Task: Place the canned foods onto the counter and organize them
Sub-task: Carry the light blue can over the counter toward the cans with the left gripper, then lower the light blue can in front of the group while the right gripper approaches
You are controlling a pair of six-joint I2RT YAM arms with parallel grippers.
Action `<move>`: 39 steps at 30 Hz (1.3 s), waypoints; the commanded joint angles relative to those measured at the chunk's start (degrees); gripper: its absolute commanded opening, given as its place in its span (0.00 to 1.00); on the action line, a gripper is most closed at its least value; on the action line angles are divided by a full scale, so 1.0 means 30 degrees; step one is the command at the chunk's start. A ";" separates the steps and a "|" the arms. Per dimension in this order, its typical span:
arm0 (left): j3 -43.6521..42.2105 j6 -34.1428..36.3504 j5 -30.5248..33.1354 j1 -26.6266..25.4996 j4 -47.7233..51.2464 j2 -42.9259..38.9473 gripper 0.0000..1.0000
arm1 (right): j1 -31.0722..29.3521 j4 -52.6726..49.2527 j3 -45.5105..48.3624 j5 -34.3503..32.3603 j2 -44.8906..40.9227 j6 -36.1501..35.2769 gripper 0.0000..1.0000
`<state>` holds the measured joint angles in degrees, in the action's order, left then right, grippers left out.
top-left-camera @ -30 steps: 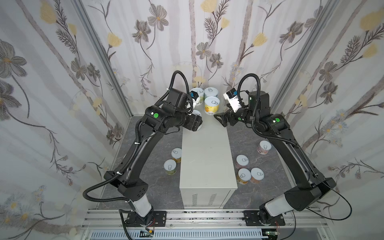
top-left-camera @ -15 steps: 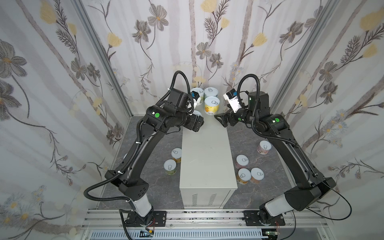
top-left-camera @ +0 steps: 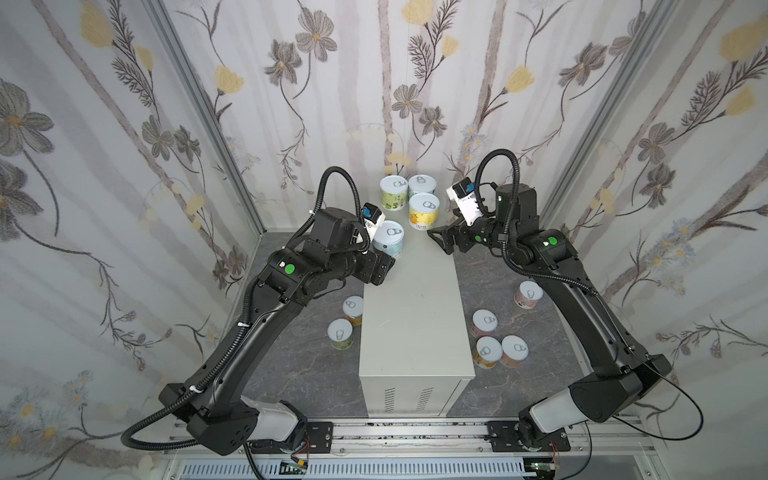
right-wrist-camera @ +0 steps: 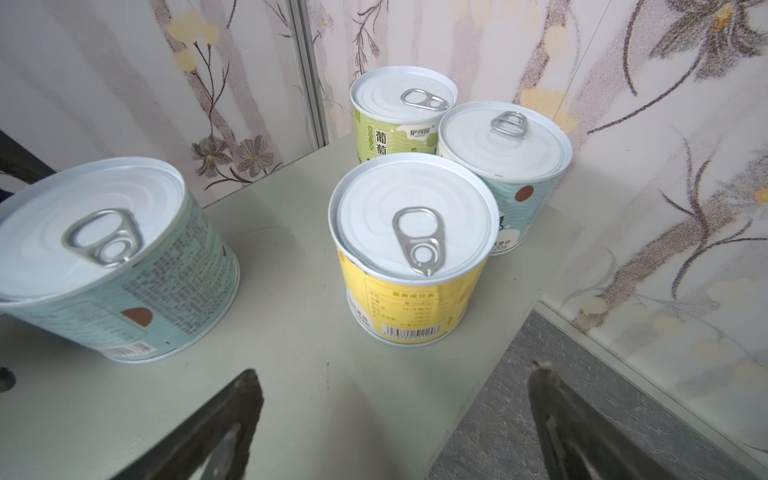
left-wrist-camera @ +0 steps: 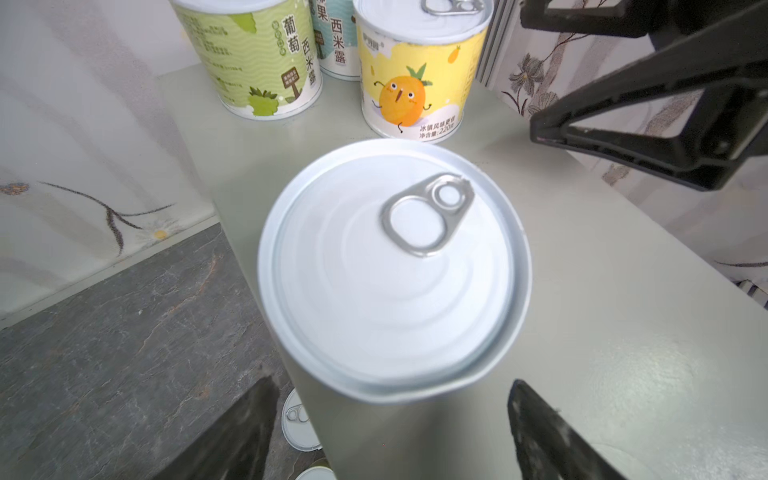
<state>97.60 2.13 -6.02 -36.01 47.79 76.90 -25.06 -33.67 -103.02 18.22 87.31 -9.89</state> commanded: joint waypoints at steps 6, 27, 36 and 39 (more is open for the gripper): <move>-0.3027 -0.1106 0.0121 0.0054 -0.5594 -0.1538 0.74 | -0.0017 0.0880 -0.0229 0.0117 0.0193 0.0342 1.00; -0.4457 -0.0953 0.0763 0.0369 -0.9743 -0.1163 0.70 | -0.0004 0.0872 -0.0405 0.0014 0.0938 0.0265 1.00; -0.3999 -0.0633 0.0861 0.1067 -1.0303 -0.0125 0.68 | 0.0135 0.0948 -0.0405 -0.0053 0.1067 0.0252 1.00; -0.3927 -0.0554 0.0734 0.1277 -1.0506 0.0127 0.69 | 0.0208 0.0973 -0.0405 -0.0007 0.1143 0.0267 1.00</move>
<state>84.97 -0.21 -4.47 -32.64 18.98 76.73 -24.58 -32.36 -103.81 17.65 90.52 -8.49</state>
